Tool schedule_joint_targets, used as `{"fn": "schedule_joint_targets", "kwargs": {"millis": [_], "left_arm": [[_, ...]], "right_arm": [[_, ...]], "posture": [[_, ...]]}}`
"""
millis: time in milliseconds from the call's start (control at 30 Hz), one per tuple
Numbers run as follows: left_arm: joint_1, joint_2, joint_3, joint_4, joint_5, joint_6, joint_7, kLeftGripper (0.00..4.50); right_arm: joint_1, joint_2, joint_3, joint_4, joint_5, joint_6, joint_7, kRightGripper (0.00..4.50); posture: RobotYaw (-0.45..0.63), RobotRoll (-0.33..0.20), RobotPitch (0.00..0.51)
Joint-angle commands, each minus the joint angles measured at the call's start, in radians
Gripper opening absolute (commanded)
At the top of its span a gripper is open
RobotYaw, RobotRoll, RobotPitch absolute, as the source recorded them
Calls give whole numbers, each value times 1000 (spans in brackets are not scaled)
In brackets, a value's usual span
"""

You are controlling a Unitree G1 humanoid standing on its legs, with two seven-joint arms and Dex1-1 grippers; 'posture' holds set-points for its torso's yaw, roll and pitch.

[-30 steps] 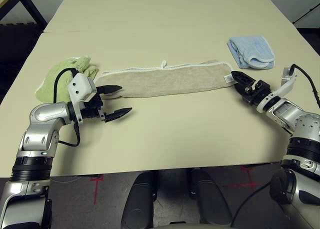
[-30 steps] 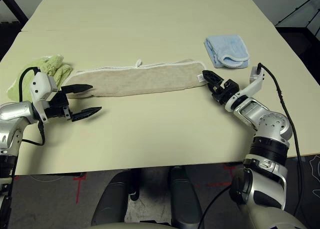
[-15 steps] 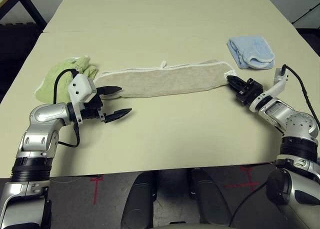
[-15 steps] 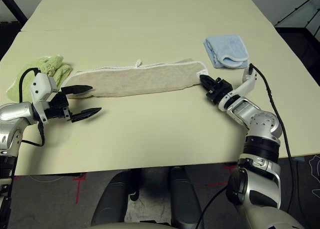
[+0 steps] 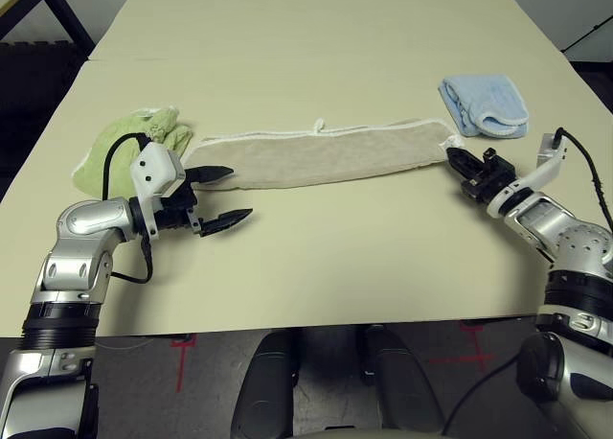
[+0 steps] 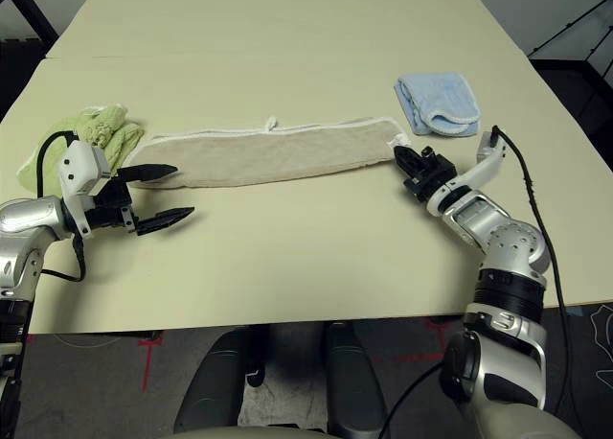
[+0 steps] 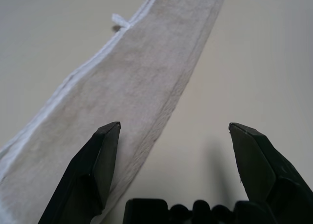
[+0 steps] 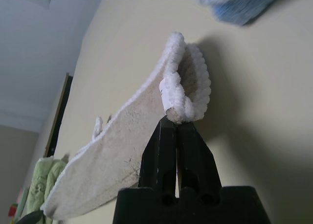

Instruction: Fold the towel and set it aside.

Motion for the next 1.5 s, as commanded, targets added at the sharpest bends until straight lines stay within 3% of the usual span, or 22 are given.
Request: {"fn": "schedule_joint_targets", "kwargs": {"millis": [33,200,300,633,800,1167,1500], "left_arm": [[-7,-12,-14,9,3,-7,10,4500],[-3,-22,-19,3,6,-6,19,4500],[3,-21,-20,-5,4,-3,22,4500],[18,-18,-18,-19,1,3,30,4500],[17,-17,-21,-17,1,5,31,4500],[17,-18,-17,-30,-1,12,45,4500],[47,-12,-9,-108,-10,63,76,4500]], "right_arm": [[16,-40,5,-31,19,31,48,43],[39,-70,128,-87,-37,7,163,43],[75,-110,260,-140,-119,-65,308,43],[44,-121,391,-179,-197,-141,471,43],[2,-86,436,-213,-210,-142,471,43],[-51,-29,624,-254,-372,-141,409,43],[-82,29,680,-237,-437,-126,371,43]], "posture": [[-2,0,186],[-3,0,186],[12,0,186],[21,0,184],[20,0,183],[42,0,179],[52,0,170]]}}
